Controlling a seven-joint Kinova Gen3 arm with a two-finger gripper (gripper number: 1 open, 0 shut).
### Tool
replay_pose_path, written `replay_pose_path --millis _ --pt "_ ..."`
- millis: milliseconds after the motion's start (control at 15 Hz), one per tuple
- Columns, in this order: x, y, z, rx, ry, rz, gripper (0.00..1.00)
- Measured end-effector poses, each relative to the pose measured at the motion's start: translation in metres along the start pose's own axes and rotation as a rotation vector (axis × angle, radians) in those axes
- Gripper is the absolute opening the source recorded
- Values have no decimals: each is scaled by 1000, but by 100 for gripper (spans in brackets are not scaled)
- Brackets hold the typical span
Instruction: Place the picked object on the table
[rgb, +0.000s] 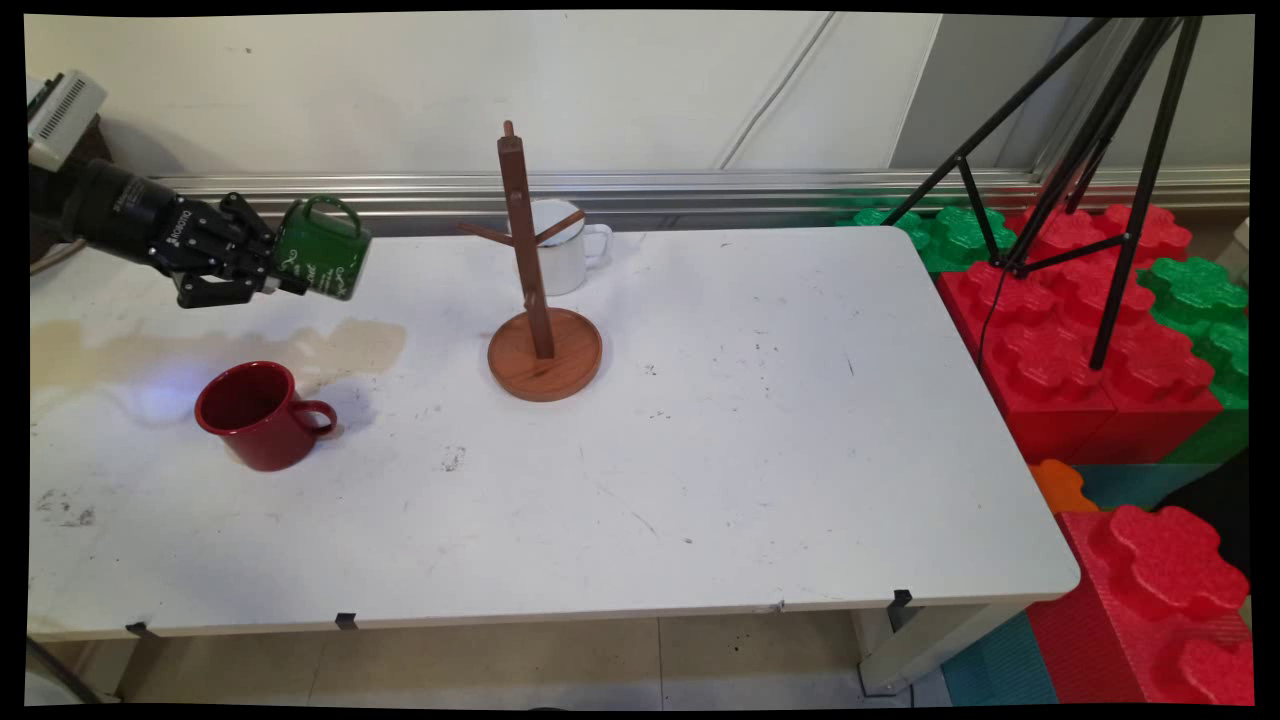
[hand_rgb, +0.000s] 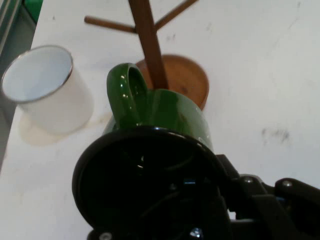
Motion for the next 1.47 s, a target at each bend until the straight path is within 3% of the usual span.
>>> replay_pose_path --millis 667,1467 --pt "-31 -21 -2 12 -195 163 0" --pt "-60 -20 18 -16 -379 243 0"
